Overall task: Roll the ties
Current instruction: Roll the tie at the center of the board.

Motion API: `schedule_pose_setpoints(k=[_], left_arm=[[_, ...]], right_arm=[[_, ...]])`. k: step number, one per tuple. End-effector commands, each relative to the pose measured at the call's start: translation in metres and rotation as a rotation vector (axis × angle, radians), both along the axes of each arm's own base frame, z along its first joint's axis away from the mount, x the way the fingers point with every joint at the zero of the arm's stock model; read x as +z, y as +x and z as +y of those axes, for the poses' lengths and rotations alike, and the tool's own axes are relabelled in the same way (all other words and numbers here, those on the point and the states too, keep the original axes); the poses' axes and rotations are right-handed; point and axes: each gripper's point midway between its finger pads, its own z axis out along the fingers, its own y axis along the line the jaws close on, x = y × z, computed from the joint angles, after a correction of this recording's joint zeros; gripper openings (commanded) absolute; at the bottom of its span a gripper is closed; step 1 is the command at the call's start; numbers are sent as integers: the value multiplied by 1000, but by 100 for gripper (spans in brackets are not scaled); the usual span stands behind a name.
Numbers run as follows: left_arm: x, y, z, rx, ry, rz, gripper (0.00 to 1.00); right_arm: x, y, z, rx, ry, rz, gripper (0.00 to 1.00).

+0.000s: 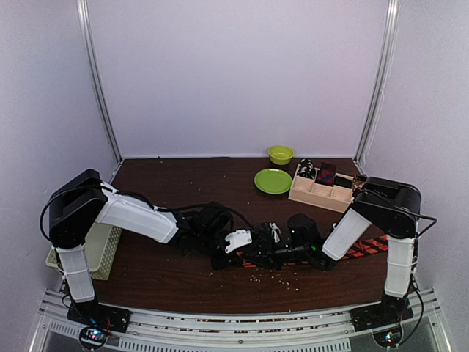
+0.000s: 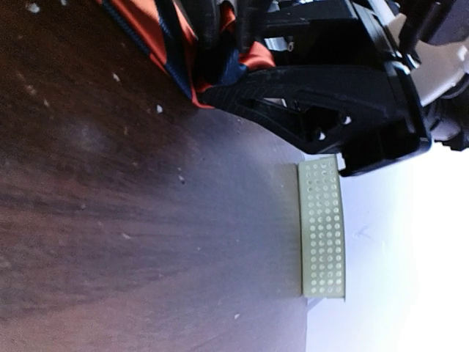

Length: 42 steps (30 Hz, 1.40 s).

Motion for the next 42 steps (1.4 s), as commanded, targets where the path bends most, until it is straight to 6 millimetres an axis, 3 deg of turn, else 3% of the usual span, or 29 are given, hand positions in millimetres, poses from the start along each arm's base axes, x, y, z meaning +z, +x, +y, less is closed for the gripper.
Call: schedule_pose_setpoints(k=[1, 6, 8, 16, 19, 25, 28, 30, 36, 42], left_arm=[[-32, -12, 23, -6, 81, 42, 29], [-13, 0, 22, 59, -97, -24, 55], [-4, 4, 22, 83, -186, -53, 61], [7, 6, 19, 108, -452, -153, 69], [11, 6, 14, 106, -548, -168, 69], [-10, 4, 9, 103, -593, -135, 65], [-19, 3, 9, 103, -584, -125, 56], [-23, 3, 10, 109, -571, -123, 44], [-25, 1, 12, 93, -492, -107, 34], [-24, 3, 15, 80, -342, -84, 28]], right_arm=[[-16, 4, -5, -16, -68, -1, 0], [-37, -6, -17, -10, -120, 34, 0], [-46, -10, -22, -12, -142, 46, 0], [-65, -19, -35, -15, -205, 96, 0], [-69, -21, -39, -9, -233, 104, 0], [-70, -21, -41, 1, -271, 99, 0], [-67, -20, -40, 0, -273, 94, 0], [-66, -19, -40, 0, -275, 91, 0], [-54, -16, -36, 3, -250, 64, 0], [-23, -7, -38, 4, -222, -21, 26]])
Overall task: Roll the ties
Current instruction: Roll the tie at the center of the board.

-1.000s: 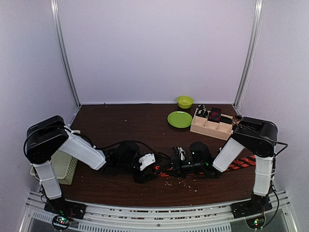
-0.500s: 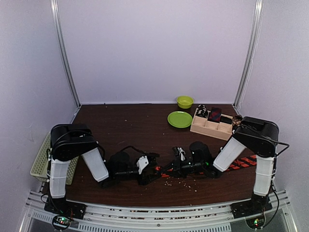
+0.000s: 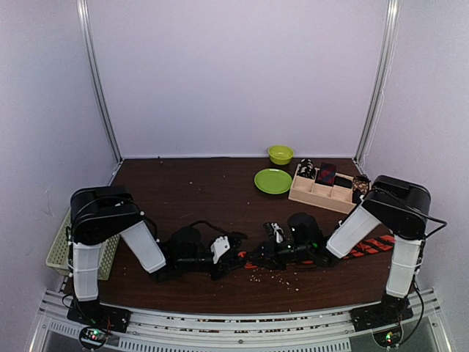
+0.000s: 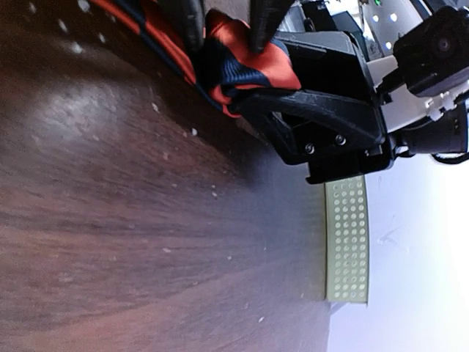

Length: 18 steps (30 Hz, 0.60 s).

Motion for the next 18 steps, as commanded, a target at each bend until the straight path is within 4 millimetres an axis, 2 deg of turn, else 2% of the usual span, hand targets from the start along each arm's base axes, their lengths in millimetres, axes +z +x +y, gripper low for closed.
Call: schedule_pose_setpoints(k=[1, 3, 6, 10, 14, 18], left_arm=[[-29, 2, 19, 23, 232, 56, 28], [-27, 2, 22, 27, 261, 70, 27], [-25, 3, 23, 28, 323, 78, 27], [-26, 5, 23, 23, 379, 82, 27], [-29, 3, 25, 11, 418, 80, 27], [-29, 1, 27, 5, 438, 72, 28]], right_arm=[[-11, -2, -25, -17, -126, -4, 30], [-1, 0, -27, -3, -148, -45, 35], [15, 4, -24, 15, -147, -100, 38], [35, 10, -10, 34, -96, -131, 43], [38, 10, 8, 54, -44, -99, 43], [30, 13, 19, 56, -52, -83, 43]])
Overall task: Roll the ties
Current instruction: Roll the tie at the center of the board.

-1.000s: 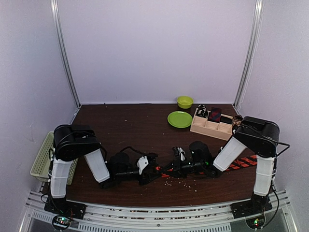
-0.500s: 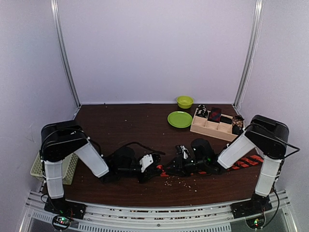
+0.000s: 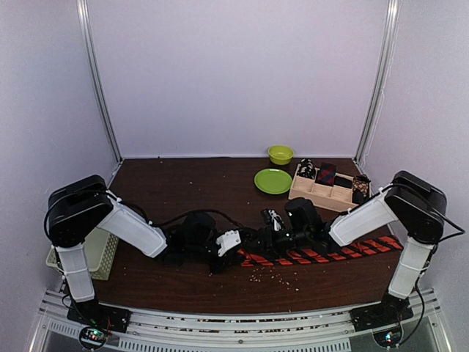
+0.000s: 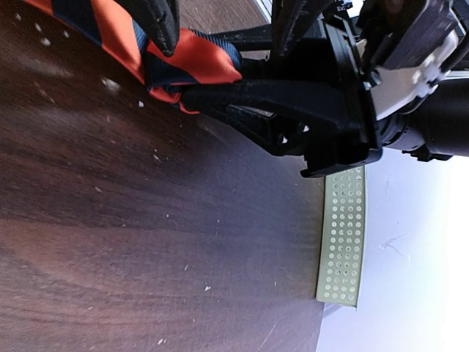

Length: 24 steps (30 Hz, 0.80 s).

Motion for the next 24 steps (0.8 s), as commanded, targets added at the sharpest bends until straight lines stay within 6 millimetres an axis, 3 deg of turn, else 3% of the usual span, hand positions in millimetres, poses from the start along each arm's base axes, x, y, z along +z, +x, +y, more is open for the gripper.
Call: schedule_pose_setpoints(k=[1, 7, 14, 16, 18, 24], left_arm=[[-28, -8, 24, 4, 152, 26, 28], [-26, -7, 24, 4, 167, 17, 28], [-25, -5, 25, 12, 169, 6, 30], [-23, -4, 25, 19, 164, 0, 36], [-21, -3, 26, 26, 142, -7, 49], [1, -7, 20, 30, -36, -40, 70]], right_arm=[[-9, 2, 13, 10, -6, 18, 43], [-29, -4, 20, 37, -71, 44, 35], [-43, -11, 13, 50, -120, 65, 0], [-46, -12, 6, 40, -126, 74, 0], [-46, -12, 1, 31, -111, 81, 0], [-53, -15, -8, 22, -58, 116, 0]])
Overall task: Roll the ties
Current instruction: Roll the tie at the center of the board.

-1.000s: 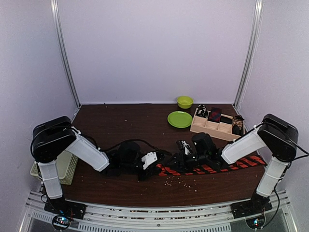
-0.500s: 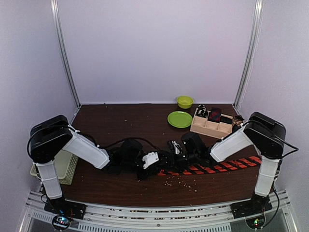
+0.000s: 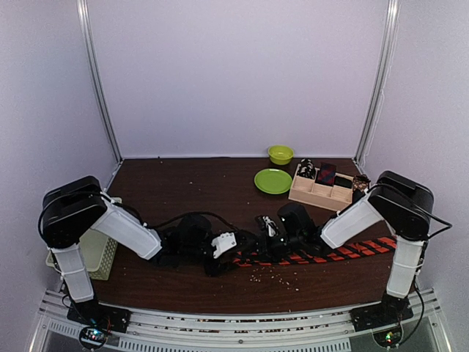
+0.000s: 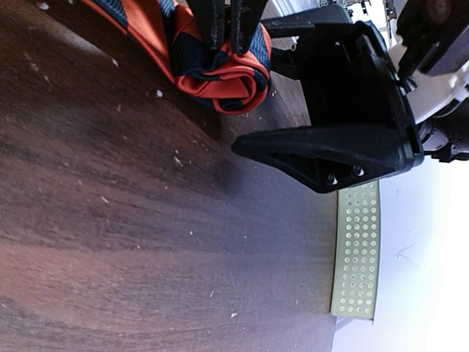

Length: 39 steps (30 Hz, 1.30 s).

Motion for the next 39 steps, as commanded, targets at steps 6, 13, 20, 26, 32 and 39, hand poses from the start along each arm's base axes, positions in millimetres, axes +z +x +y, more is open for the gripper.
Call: schedule_pose_setpoints(k=[6, 13, 20, 26, 32, 39], left_arm=[[1, -4, -9, -4, -190, -7, 75], [-15, -4, -27, -42, -235, 26, 74], [-33, 0, -26, -19, -147, 60, 49], [-30, -4, -8, -16, -41, 61, 35], [-35, -1, 5, -23, 127, 80, 32], [-28, 2, -2, -16, 66, 72, 49]], right_arm=[[-38, -14, -28, -37, -12, 125, 0], [-45, -14, -34, -53, -23, 134, 0], [-26, -7, -25, -61, 42, 120, 0], [1, -6, -21, -53, 102, 101, 0], [-28, -7, -42, -45, -56, 75, 0], [-61, -11, -47, -13, -147, 72, 0]])
